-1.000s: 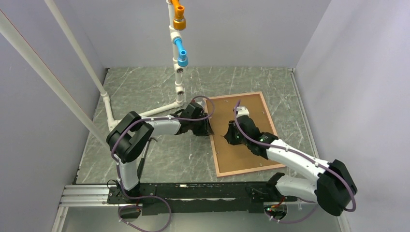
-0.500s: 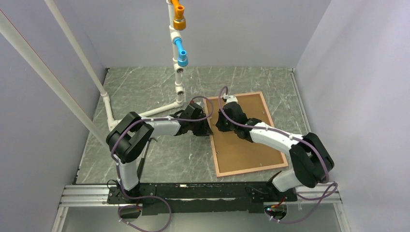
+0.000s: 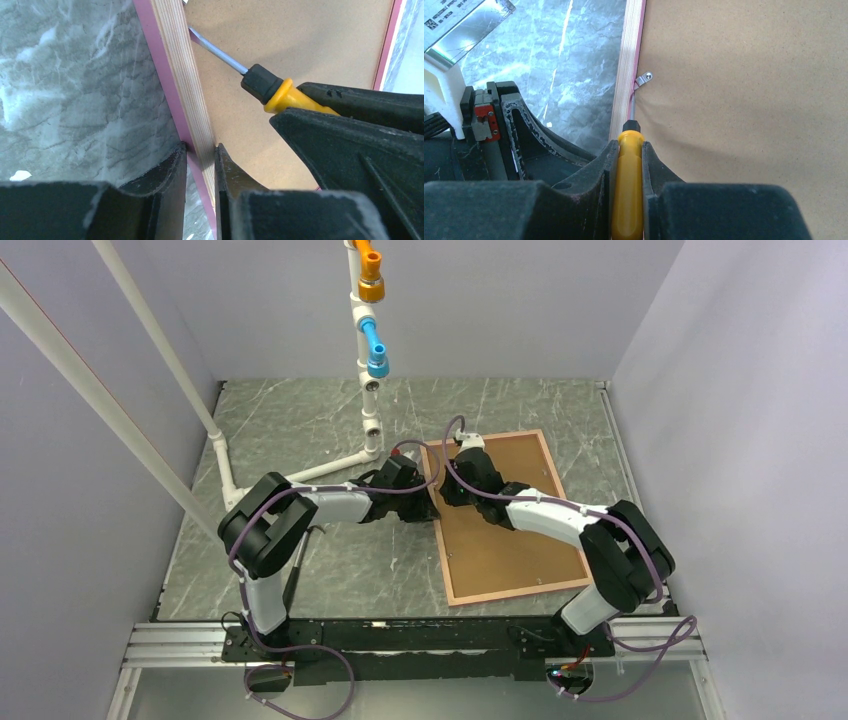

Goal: Take the photo out of the frame

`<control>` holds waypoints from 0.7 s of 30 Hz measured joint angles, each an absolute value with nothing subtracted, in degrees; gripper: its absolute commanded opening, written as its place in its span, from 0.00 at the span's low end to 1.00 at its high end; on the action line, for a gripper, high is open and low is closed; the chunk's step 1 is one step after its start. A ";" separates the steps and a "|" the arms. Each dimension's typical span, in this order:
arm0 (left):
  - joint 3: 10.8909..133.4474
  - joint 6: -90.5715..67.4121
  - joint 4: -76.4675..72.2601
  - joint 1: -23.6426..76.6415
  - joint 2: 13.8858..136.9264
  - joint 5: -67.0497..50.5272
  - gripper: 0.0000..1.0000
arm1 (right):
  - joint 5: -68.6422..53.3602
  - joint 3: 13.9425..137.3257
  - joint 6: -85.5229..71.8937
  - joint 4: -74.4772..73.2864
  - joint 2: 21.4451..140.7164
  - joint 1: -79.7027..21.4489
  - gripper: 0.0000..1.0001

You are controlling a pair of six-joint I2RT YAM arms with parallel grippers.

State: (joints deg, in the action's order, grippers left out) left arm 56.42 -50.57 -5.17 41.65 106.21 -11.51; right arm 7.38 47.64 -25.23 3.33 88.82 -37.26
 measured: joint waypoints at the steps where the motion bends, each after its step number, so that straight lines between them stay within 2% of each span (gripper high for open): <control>1: 56.38 -50.57 -5.23 41.65 106.21 -11.51 0.00 | 7.44 47.68 -25.21 3.64 89.08 -37.26 0.00; 21: 55.64 -51.81 -6.68 41.80 106.13 -10.22 0.00 | 14.50 47.59 -26.13 9.10 90.41 -37.17 0.00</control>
